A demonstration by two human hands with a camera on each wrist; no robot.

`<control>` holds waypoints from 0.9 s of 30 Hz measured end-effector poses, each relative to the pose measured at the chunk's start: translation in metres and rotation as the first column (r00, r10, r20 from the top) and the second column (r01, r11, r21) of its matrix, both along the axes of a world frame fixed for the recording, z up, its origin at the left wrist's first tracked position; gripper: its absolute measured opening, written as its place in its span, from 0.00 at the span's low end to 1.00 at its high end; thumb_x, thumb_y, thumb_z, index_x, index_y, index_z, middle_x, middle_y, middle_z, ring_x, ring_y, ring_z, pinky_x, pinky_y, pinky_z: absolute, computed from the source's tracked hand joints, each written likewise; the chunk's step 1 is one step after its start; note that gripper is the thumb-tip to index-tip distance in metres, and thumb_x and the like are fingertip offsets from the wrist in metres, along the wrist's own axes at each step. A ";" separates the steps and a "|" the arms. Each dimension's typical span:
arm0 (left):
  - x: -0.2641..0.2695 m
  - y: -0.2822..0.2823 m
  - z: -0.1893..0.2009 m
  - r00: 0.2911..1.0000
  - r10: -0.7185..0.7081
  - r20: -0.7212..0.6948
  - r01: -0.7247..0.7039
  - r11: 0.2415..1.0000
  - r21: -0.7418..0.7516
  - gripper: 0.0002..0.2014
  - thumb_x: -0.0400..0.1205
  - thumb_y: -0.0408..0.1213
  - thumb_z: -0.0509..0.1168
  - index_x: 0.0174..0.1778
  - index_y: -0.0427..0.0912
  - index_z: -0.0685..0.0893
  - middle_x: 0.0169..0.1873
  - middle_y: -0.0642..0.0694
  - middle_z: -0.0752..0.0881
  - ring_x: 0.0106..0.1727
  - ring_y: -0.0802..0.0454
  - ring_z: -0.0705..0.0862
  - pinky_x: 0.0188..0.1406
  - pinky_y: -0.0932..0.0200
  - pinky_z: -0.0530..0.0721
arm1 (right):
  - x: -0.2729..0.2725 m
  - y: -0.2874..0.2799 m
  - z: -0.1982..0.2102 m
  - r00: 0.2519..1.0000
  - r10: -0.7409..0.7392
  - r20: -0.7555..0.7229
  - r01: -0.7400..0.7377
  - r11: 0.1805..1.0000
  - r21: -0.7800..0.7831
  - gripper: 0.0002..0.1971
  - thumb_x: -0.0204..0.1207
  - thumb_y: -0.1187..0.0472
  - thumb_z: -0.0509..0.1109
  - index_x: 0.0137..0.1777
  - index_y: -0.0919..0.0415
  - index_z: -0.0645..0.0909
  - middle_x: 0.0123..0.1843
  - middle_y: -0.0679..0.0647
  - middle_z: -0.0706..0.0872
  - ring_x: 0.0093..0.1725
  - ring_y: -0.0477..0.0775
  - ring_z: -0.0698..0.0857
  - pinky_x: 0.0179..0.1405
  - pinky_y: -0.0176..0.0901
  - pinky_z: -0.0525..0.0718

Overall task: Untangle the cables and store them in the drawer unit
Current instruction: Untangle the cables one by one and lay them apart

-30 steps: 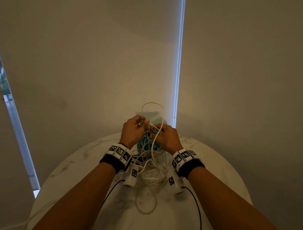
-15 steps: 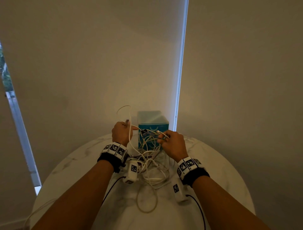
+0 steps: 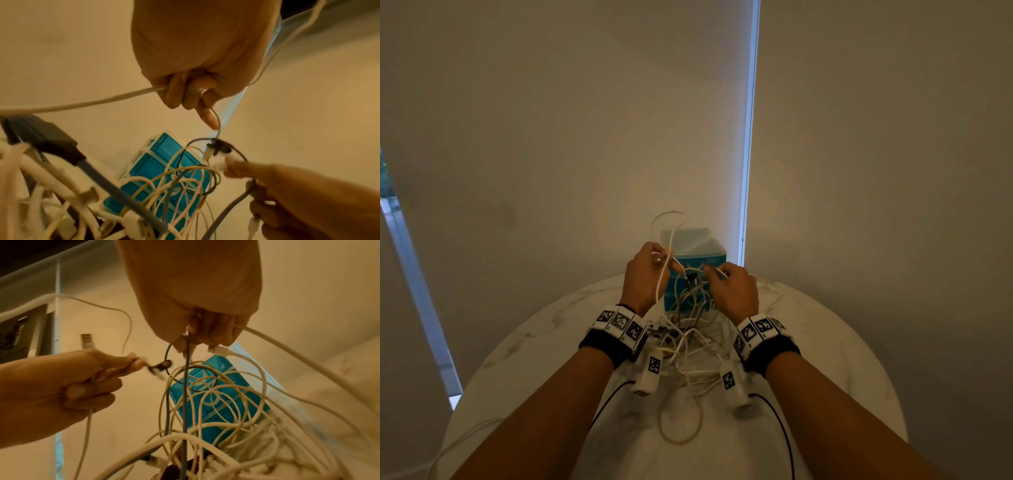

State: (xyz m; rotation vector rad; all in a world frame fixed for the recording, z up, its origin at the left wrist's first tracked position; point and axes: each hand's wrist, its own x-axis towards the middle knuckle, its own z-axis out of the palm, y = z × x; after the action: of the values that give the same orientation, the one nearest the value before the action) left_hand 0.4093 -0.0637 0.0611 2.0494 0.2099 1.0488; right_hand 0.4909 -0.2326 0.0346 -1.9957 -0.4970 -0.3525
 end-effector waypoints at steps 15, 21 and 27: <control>-0.017 0.005 0.007 0.984 0.174 0.022 -0.173 0.943 0.286 0.13 0.84 0.62 0.72 0.49 0.58 0.93 0.42 0.61 0.92 0.44 0.58 0.90 0.38 0.60 0.80 | -0.052 -0.021 0.082 0.882 0.404 -0.241 -0.322 0.892 0.317 0.39 0.71 0.17 0.68 0.53 0.53 0.95 0.25 0.43 0.77 0.24 0.45 0.71 0.25 0.39 0.70; -0.034 0.007 0.026 0.977 0.212 -0.025 -0.192 0.924 0.331 0.15 0.83 0.64 0.72 0.48 0.58 0.93 0.43 0.59 0.93 0.40 0.58 0.90 0.38 0.59 0.83 | -0.051 -0.018 0.108 0.923 0.357 -0.140 -0.269 0.863 0.427 0.12 0.84 0.53 0.77 0.41 0.58 0.88 0.27 0.45 0.82 0.24 0.46 0.72 0.23 0.39 0.72; -0.057 0.056 0.073 0.959 0.239 0.153 -0.262 0.953 0.152 0.09 0.85 0.55 0.68 0.51 0.57 0.91 0.43 0.63 0.94 0.47 0.59 0.92 0.51 0.52 0.90 | -0.054 -0.003 0.123 0.961 0.277 -0.021 -0.250 0.896 0.367 0.19 0.85 0.40 0.72 0.58 0.57 0.89 0.45 0.48 0.91 0.41 0.45 0.85 0.44 0.45 0.83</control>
State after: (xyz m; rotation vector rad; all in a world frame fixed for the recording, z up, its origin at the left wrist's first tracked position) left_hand 0.3518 -0.0078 0.1336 2.1337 0.3286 1.3989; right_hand 0.4367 -0.2356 0.1576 -1.5543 -0.6027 -0.1842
